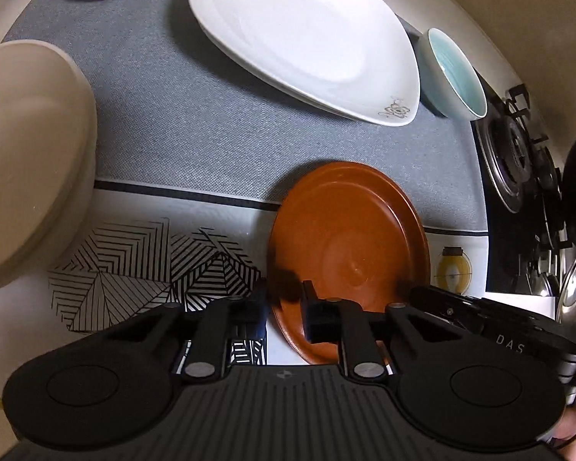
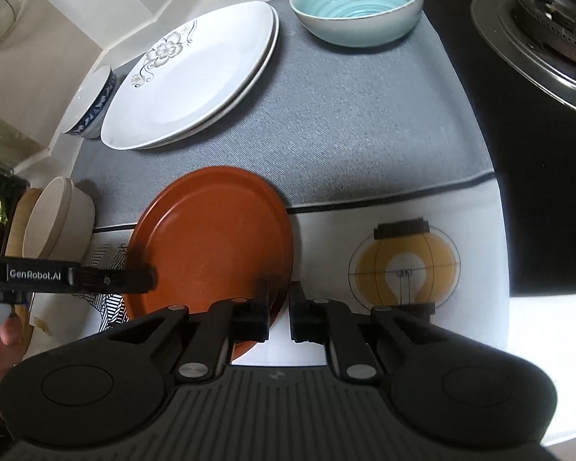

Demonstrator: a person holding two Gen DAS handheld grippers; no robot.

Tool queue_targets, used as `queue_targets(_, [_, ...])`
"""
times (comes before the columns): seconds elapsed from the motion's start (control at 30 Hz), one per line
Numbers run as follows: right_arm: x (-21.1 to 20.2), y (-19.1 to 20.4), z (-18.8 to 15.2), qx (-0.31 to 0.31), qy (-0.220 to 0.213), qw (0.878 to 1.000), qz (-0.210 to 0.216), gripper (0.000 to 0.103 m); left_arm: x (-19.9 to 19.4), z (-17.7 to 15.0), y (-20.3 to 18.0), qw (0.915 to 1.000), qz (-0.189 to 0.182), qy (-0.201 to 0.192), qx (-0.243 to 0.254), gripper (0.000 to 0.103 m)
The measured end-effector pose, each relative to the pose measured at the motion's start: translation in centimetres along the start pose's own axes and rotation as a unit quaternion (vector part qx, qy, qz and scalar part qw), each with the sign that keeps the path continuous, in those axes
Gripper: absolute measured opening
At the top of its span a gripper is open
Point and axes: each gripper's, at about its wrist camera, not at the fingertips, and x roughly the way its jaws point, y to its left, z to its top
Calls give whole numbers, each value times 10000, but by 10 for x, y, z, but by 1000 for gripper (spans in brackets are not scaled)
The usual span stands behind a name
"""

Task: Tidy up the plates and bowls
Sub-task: 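Grasp the rim of the terracotta-brown plate with the left gripper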

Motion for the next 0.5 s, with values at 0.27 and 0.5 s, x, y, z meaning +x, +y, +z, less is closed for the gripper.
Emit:
queue_targets(0.27, [-11,1,-10,-121,-128,9998,-7,12,-7,-6,-22,9990,236,-115,362,18])
queue_targets(0.5, [-29,-9,-7,-50,-242,9995,198,12,-24,-25,-33,9990,244,-301,244,18])
